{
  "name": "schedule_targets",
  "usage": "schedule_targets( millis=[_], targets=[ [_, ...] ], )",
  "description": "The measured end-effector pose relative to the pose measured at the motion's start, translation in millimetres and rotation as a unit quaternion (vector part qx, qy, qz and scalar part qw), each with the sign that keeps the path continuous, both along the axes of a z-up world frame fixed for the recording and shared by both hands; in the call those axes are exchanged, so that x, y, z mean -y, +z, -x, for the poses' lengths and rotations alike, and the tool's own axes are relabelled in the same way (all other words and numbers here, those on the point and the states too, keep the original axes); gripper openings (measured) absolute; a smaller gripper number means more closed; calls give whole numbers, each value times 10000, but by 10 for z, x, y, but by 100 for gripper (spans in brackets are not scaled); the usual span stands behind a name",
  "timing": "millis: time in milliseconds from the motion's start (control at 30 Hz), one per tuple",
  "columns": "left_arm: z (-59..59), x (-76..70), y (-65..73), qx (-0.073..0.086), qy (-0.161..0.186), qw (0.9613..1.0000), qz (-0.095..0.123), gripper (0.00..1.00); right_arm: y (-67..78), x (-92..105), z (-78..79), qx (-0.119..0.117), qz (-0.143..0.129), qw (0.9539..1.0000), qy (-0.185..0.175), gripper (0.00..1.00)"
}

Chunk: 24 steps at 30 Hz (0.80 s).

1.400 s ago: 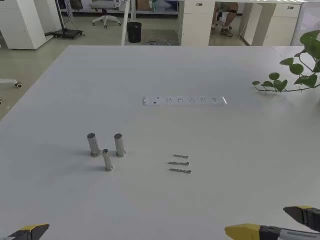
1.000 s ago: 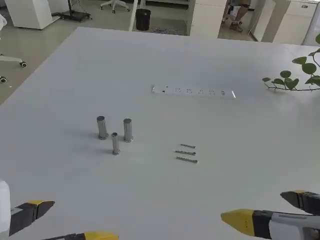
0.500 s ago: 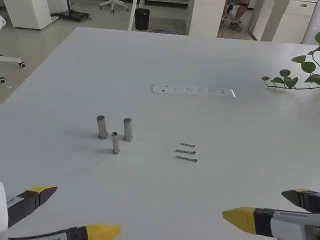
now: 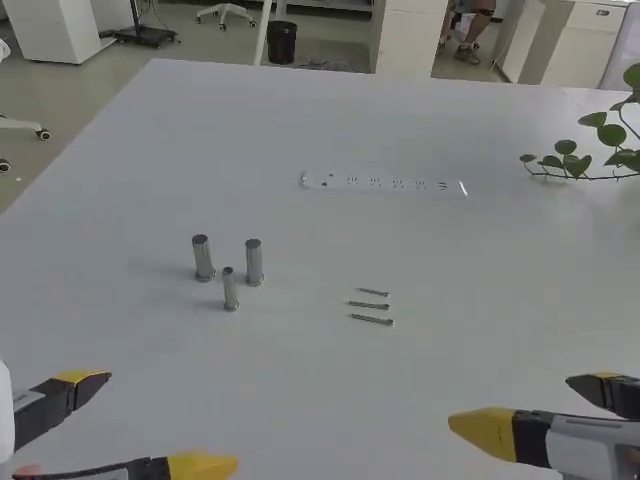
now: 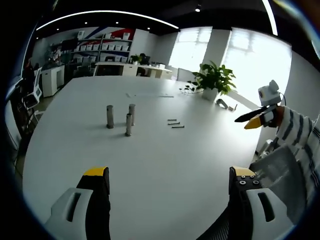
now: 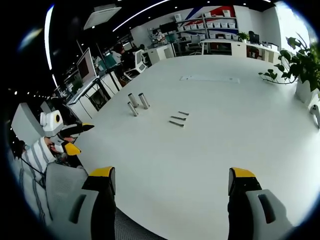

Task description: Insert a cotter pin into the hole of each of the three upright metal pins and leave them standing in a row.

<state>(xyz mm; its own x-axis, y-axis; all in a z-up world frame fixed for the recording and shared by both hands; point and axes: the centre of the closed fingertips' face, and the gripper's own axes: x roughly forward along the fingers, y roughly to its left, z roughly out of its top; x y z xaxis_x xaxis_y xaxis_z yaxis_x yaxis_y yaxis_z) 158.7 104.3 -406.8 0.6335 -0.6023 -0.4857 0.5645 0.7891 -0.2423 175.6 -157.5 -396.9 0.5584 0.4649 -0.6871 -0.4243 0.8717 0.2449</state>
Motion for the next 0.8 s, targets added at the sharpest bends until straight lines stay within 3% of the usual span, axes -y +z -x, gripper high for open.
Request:
schedule_targets(
  millis=[100,200,467,800],
  targets=[
    [-7,65,65,113,-55,9997,194,99,12,0,0,14,-1,10000,-5,92],
    [-23,89,99,189,-35,9995,241,99,29,1,-6,33,-19,10000,-28,92],
    [-40,109,58,20,-98,9998,180,99,45,32,-6,54,2,10000,-64,92],
    [-202,139,48,15,-225,9996,168,99,74,90,-40,126,33,9998,-173,93]
  ],
)
